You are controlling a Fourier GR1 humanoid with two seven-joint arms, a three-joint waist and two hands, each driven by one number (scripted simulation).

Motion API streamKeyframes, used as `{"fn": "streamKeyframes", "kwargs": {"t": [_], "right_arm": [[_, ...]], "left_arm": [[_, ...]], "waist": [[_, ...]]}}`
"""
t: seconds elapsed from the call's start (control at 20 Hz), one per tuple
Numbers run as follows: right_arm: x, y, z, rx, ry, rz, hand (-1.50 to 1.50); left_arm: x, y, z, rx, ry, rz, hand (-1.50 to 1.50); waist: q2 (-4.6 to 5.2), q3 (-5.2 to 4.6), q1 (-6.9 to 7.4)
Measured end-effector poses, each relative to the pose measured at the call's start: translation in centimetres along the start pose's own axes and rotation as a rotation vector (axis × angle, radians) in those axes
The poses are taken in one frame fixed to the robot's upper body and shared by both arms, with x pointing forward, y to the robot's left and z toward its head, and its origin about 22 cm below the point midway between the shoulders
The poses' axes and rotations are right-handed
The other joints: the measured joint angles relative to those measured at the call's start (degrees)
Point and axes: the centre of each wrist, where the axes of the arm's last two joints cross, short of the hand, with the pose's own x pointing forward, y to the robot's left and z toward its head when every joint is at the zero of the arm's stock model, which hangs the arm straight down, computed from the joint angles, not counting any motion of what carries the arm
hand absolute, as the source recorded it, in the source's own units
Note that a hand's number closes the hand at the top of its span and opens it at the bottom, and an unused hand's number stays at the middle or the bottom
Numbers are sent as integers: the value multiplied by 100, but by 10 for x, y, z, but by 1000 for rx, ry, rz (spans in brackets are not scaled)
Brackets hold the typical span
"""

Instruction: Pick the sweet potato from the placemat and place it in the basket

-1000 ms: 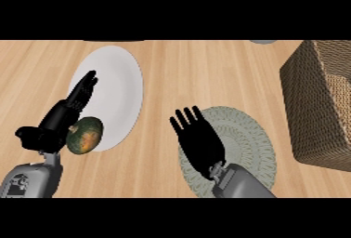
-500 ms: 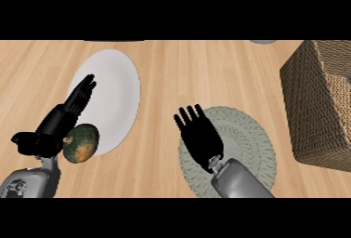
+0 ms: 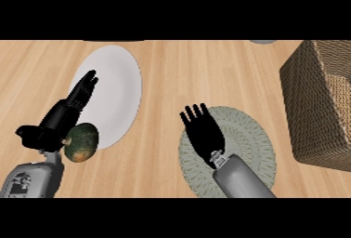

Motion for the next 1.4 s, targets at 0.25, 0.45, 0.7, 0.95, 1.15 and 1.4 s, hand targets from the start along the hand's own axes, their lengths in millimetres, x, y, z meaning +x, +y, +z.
{"fn": "streamKeyframes", "kwargs": {"t": [0.25,0.45,0.7,0.95,1.15,1.4], "right_arm": [[-5,7,-5,48,-4,0,150],[-3,10,-9,86,-24,29,150],[-4,14,-6,76,-43,55,150],[-1,17,-3,45,-105,142,150],[-13,31,23,-10,-77,-9,150],[-44,63,73,-89,1,-306,150]], "left_arm": [[1,-7,5,-5,5,-2,0],[-3,-3,8,-2,1,-5,0],[-1,-8,12,-3,2,3,0],[5,-4,15,-4,13,7,0],[3,7,14,16,21,0,0],[-4,9,25,51,41,0,0]], "waist": [[-12,-3,9],[-54,-17,24],[-83,-28,26],[-106,-36,40],[-133,-38,-104],[-141,-11,-343]]}}
